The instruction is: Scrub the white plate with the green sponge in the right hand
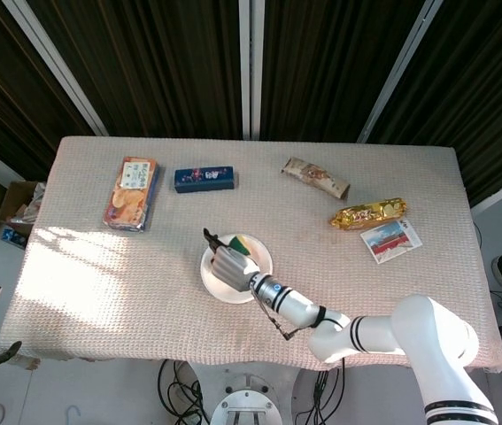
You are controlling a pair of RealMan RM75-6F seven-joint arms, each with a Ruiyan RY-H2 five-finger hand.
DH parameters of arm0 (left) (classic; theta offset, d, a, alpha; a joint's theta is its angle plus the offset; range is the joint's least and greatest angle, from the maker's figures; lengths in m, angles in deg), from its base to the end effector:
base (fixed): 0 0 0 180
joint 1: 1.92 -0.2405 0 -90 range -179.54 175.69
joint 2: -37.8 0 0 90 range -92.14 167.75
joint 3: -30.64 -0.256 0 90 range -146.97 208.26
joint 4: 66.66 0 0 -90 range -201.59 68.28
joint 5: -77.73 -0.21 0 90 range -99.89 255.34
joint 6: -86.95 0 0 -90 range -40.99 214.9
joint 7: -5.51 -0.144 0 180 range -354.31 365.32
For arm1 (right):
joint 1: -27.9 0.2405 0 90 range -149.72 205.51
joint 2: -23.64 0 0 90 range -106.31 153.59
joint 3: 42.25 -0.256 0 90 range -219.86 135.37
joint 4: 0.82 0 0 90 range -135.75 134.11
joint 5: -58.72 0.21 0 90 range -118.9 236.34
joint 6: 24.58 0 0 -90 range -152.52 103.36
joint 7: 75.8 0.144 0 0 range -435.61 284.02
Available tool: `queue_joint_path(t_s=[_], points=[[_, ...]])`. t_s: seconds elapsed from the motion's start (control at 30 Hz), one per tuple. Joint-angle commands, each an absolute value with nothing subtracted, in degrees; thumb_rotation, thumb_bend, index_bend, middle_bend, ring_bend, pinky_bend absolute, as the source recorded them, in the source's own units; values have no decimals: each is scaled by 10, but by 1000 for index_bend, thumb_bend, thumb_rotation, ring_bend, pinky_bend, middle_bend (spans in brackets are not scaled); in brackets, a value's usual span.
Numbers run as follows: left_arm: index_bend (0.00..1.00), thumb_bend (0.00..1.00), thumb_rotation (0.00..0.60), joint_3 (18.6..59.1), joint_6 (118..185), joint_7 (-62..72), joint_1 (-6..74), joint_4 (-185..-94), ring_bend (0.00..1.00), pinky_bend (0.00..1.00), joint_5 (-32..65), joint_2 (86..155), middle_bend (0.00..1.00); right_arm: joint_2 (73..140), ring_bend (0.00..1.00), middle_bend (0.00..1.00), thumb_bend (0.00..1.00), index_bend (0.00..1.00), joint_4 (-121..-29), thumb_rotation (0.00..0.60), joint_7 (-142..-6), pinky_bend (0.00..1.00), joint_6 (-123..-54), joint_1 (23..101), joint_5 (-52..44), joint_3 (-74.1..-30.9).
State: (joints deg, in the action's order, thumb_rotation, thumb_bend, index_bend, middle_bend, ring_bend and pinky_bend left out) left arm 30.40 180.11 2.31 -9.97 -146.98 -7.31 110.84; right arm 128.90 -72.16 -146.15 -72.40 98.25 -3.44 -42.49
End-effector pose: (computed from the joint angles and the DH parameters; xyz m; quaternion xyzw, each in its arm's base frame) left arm -0.3633 0.0925 0.1396 -0.5500 -0.3943 -0.3053 0.6699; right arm -0.0160 -0.3288 -0.1297 0.8875 0.1893 0.1965 0.3713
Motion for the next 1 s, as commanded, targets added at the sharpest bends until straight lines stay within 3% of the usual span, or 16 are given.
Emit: queue_joint_path(t_s=[0.03, 0.6, 0.8, 1.0], points=[[121, 20, 600, 305, 1802, 26, -101, -1467, 70, 118, -72, 1109, 37, 1293, 212, 466, 397, 762, -706, 600, -1473, 19, -728, 975, -25, -421], [121, 20, 600, 305, 1805, 26, -104, -1466, 70, 118, -73, 1110, 37, 1272, 212, 466, 397, 751, -757, 600, -1448, 14, -729, 967, -39, -432], [120, 20, 600, 305, 1803, 24, -104, -1467, 70, 117, -72, 1109, 37, 1292, 212, 465, 398, 751, -705, 600, -1463, 11, -712, 966, -25, -422], [121, 20, 600, 306, 1800, 26, -103, -1466, 70, 117, -71, 1109, 37, 1291, 221, 466, 400, 750, -677, 600, -1465, 7, -722, 962, -7, -439]])
